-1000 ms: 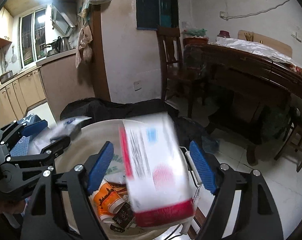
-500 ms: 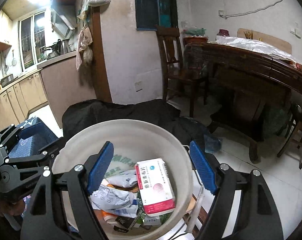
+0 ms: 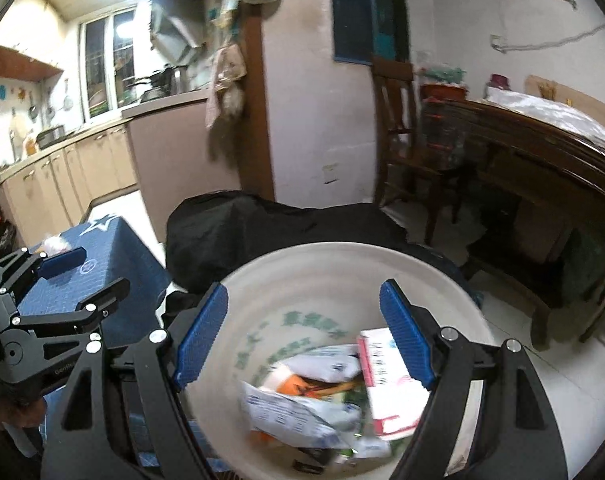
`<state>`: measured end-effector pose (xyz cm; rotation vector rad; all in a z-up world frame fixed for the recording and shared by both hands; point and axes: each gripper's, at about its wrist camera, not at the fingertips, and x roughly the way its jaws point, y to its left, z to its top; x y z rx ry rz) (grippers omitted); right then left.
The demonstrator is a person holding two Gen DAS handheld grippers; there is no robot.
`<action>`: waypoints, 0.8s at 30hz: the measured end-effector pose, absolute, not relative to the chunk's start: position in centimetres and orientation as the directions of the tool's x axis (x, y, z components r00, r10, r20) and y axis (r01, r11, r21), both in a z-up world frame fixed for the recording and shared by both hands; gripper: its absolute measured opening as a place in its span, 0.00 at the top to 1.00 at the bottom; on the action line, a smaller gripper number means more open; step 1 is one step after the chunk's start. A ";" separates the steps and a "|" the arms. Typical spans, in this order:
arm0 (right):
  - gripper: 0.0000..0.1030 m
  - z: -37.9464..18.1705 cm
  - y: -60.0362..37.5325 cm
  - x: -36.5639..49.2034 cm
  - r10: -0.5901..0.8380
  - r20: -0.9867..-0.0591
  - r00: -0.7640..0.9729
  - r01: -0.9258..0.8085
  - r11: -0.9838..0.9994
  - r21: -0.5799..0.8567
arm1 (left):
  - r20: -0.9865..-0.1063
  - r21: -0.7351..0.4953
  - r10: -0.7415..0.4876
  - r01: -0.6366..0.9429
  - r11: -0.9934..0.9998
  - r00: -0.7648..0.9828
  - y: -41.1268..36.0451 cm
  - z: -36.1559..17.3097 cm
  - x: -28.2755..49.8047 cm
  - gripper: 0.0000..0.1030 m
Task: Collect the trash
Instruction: 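Move both open grippers back over the table toward the last items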
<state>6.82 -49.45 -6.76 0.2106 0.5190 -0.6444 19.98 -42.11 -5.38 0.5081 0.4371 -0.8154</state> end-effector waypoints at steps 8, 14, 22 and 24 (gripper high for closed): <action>0.27 -6.9 -46.2 11.6 -0.453 -0.538 0.711 0.545 0.838 0.016 | -0.556 0.227 -0.511 0.711 0.666 0.656 -37.4 -5.6 24.2 0.35; 0.27 -7.4 -42.8 16.2 -0.377 -0.555 0.742 0.453 0.891 0.001 | -0.556 0.218 -0.462 0.657 0.722 0.691 -33.5 -5.7 27.3 0.35; 0.27 -9.0 -38.1 24.2 -0.236 -0.592 0.770 0.294 0.956 0.000 | -0.568 0.216 -0.330 0.523 0.825 0.754 -26.3 -6.2 34.2 0.35; 0.27 -9.5 -36.7 26.4 -0.192 -0.606 0.772 0.245 0.969 0.005 | -0.568 0.219 -0.289 0.480 0.850 0.770 -24.5 -6.2 36.3 0.35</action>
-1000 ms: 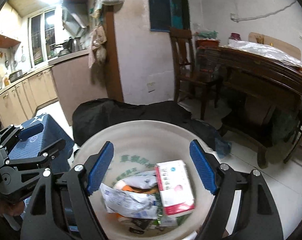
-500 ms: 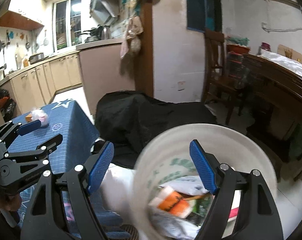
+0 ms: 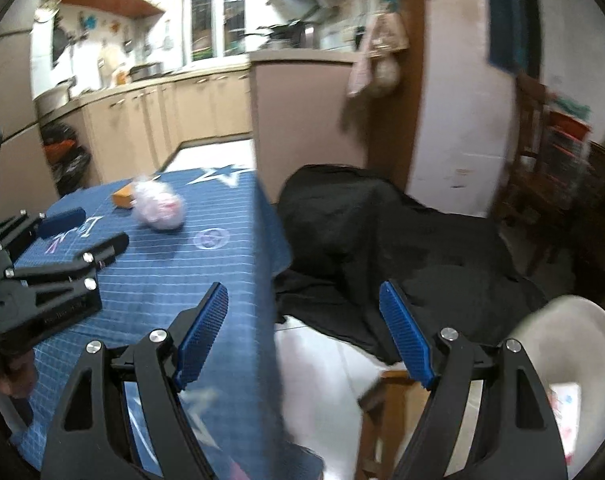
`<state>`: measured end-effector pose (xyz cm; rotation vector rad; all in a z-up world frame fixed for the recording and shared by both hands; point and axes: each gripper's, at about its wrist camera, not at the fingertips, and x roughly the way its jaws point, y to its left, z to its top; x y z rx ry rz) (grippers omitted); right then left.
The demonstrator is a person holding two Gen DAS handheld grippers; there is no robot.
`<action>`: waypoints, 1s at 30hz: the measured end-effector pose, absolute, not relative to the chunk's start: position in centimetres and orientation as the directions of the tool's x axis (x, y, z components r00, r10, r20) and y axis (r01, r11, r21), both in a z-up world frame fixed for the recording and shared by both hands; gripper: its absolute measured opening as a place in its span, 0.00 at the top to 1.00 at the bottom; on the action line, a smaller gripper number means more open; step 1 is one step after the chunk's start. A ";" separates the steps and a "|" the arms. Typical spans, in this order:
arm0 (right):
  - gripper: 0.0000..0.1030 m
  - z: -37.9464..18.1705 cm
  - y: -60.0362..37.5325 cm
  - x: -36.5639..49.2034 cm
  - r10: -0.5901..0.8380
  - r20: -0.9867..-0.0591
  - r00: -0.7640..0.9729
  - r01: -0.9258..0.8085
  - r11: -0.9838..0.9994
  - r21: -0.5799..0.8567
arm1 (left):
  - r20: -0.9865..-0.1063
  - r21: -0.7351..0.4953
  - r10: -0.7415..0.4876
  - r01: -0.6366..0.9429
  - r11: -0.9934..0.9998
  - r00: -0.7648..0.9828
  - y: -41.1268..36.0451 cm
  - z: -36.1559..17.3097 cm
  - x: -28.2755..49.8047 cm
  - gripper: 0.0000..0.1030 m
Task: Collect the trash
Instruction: 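Move both open grippers back over the table toward the last items, then grasp the gold cigarette box with the left gripper while the right gripper grasps the clear plastic bag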
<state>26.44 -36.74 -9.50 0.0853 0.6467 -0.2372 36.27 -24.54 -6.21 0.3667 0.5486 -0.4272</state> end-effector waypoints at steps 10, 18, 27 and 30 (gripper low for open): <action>0.18 -10.5 -31.1 36.8 -0.001 -0.653 0.757 -0.007 1.000 -0.008 | -0.600 0.233 -0.159 0.362 0.903 0.784 -18.0 -7.3 46.7 0.35; 0.06 -10.1 -29.6 43.4 0.103 -0.665 0.740 -0.146 0.989 -0.010 | -0.652 0.132 -0.235 0.414 0.901 0.721 -16.9 -7.9 55.8 0.32; 0.06 -12.4 -28.8 47.7 0.165 -0.732 0.661 -0.268 0.963 -0.025 | -0.725 0.092 -0.303 0.522 0.848 0.619 -18.4 -11.0 61.1 0.28; 0.16 -13.4 -28.5 48.7 0.164 -0.759 0.630 -0.283 0.959 -0.027 | -0.765 0.052 -0.310 0.534 0.844 0.564 -18.6 -12.2 62.9 0.28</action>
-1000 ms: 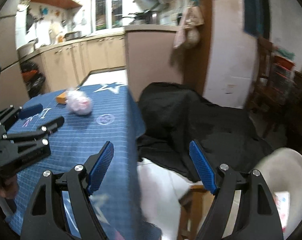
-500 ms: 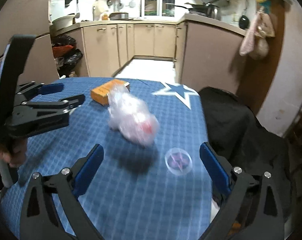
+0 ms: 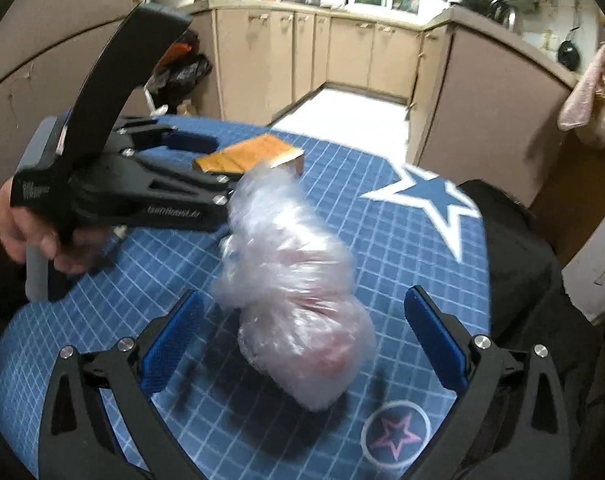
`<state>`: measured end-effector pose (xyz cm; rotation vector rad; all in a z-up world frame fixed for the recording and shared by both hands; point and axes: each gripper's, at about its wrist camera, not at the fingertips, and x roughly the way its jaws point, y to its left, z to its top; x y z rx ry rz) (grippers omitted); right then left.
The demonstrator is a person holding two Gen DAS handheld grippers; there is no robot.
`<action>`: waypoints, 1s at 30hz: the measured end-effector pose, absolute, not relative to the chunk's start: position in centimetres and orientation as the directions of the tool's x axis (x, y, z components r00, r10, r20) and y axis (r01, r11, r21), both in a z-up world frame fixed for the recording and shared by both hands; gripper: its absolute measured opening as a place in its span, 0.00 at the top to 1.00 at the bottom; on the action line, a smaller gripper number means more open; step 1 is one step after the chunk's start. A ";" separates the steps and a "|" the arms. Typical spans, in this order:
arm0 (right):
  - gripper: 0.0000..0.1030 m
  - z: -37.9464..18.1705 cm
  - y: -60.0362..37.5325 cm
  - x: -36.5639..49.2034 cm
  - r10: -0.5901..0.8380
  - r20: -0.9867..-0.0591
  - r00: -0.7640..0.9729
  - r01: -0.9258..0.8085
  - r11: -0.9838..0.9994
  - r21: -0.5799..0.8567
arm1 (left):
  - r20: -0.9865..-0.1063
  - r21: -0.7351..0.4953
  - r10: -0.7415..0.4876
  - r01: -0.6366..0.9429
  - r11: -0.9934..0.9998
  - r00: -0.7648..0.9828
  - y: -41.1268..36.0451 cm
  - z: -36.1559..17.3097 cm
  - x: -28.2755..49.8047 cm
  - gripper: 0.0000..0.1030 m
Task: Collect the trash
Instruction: 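Grasp the gold cigarette box with the left gripper while the right gripper grasps the clear plastic bag, then carry the cigarette box and plastic bag over the white bucket with both grippers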
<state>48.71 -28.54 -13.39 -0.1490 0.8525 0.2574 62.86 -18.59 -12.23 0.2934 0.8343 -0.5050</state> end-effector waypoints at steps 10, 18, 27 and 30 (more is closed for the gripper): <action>0.53 -13.7 -29.2 48.4 0.204 -0.770 0.604 -0.261 0.964 0.050 | -0.754 0.071 -0.297 0.523 0.849 0.585 -18.8 -12.0 62.6 0.45; 0.55 -12.6 -29.8 43.7 0.179 -0.737 0.652 -0.192 0.979 0.069 | -0.695 0.136 -0.250 0.465 0.875 0.674 -17.1 -10.1 56.9 0.45; 0.55 -10.6 -28.9 35.5 0.098 -0.685 0.722 -0.085 0.995 0.052 | -0.627 0.160 -0.214 0.392 0.906 0.749 -15.6 -7.5 46.9 0.45; 0.55 -9.9 -28.6 32.6 0.071 -0.669 0.739 -0.044 0.997 0.058 | -0.601 0.175 -0.202 0.374 0.911 0.773 -15.4 -6.8 43.2 0.45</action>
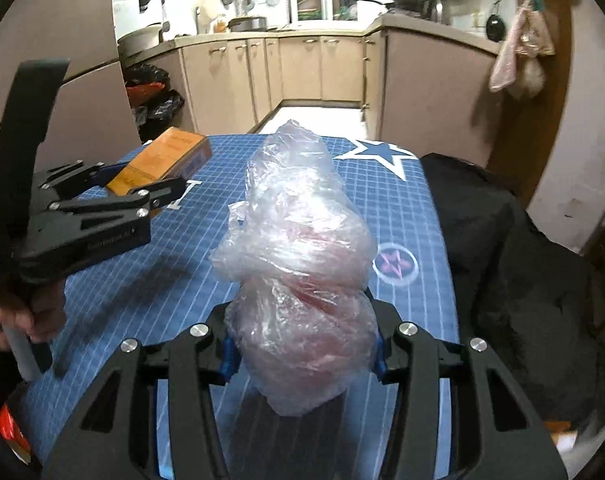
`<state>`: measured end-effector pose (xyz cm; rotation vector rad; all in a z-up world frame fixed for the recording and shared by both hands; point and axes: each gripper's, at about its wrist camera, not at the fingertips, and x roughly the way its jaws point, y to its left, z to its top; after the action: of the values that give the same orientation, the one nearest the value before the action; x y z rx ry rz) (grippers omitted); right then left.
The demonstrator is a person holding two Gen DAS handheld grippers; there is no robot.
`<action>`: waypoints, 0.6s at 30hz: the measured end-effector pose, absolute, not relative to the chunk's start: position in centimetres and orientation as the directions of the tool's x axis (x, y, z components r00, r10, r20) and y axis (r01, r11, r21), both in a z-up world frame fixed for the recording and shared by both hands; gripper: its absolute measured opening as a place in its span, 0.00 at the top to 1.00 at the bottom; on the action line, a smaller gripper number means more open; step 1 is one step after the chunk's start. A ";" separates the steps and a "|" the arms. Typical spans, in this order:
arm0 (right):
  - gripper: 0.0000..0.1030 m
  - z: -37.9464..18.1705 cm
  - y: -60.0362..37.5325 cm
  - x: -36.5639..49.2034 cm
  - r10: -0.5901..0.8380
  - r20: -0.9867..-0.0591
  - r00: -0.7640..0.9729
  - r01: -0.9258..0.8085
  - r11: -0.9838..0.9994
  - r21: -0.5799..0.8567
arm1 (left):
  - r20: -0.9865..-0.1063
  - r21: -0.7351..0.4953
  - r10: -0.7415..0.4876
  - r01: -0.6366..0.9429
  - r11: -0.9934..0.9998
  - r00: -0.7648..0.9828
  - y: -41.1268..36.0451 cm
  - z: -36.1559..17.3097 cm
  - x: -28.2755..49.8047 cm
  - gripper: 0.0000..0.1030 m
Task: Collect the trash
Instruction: 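Carry the cigarette box and plastic bag over the white bucket with both grippers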
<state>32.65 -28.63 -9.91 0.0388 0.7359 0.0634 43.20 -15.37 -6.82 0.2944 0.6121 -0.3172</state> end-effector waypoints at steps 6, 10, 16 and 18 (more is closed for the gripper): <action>0.55 -8.4 -29.1 26.6 -0.003 -0.625 0.781 0.049 0.997 0.056 | -0.568 0.166 -0.205 0.356 0.920 0.797 -15.3 -5.9 36.7 0.45; 0.55 -8.0 -29.4 24.1 -0.063 -0.611 0.789 0.099 0.995 0.026 | -0.551 0.170 -0.227 0.374 0.912 0.803 -16.3 -5.5 32.9 0.45; 0.55 -7.6 -30.7 19.7 -0.125 -0.594 0.795 0.170 0.985 0.020 | -0.536 0.168 -0.273 0.418 0.893 0.799 -18.5 -5.0 28.6 0.45; 0.55 -7.4 -31.2 18.4 -0.151 -0.587 0.795 0.194 0.981 0.011 | -0.535 0.173 -0.293 0.442 0.880 0.792 -19.6 -5.1 27.2 0.45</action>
<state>18.38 -31.20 -7.45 0.0713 0.6245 -0.1850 27.20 -19.57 -5.07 0.2988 0.5219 -0.4016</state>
